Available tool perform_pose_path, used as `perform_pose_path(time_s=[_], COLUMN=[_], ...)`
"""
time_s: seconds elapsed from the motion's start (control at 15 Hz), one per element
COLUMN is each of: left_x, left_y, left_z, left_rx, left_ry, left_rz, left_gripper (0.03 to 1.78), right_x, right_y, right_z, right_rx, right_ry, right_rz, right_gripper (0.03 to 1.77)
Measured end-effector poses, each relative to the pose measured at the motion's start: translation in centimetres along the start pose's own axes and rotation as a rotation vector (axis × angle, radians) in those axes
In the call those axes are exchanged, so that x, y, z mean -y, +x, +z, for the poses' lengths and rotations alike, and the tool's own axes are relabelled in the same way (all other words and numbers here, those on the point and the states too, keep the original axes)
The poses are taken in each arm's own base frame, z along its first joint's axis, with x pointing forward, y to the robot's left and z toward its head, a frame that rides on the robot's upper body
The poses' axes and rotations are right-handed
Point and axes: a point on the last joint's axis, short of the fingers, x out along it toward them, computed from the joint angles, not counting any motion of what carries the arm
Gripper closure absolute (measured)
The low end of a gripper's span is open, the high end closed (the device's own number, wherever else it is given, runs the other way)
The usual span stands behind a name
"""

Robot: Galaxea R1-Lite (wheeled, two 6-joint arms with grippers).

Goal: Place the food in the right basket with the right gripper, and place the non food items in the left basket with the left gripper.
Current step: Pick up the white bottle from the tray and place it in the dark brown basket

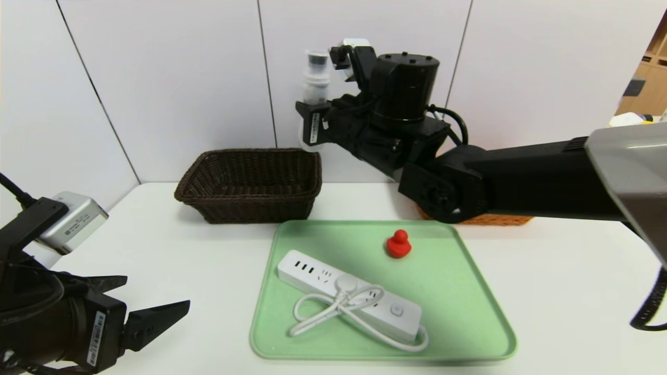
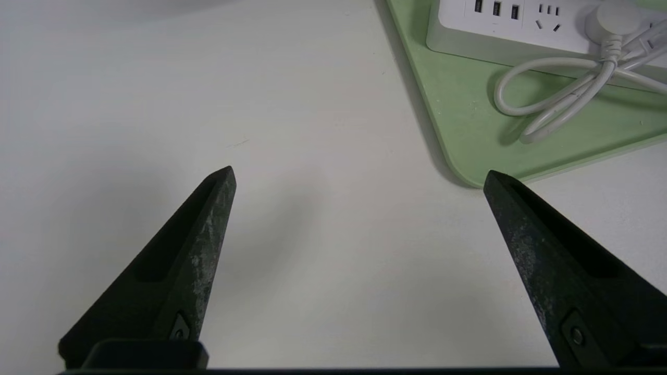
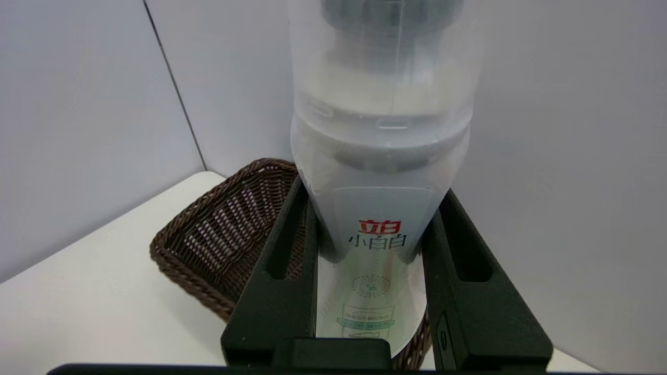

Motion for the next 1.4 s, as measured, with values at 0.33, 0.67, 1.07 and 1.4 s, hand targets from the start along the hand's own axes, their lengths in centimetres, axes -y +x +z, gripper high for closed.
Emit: perform_pose_path(time_s=[0.33,0.67,1.07,1.4], left_x=[0.0,0.0,0.0,0.0], left_y=[0.2,0.3,0.3,0.3], left_z=[0.2,0.0,-0.2,-0.2], left_rx=[0.000,-0.009,-0.018,-0.017], left_ry=[0.000,0.001,0.001,0.002], left_rz=[0.003,0.004,0.006,0.004], left_gripper=[0.12,0.12,0.12,0.12], right_x=[1.2,1.1,0.8,0.7], right_y=[4.2,5.7,6.0,6.1], right_z=[-3.6,-8.3,-9.5,-9.6], right_rx=[-0.023,-0.086,-0.107,-0.091], right_ry=[-0.004,-0.004,-0.001,0.002], right_rz=[-0.014,0.005,0.033,0.036], right_gripper=[1.23,1.23,1.23,0.89])
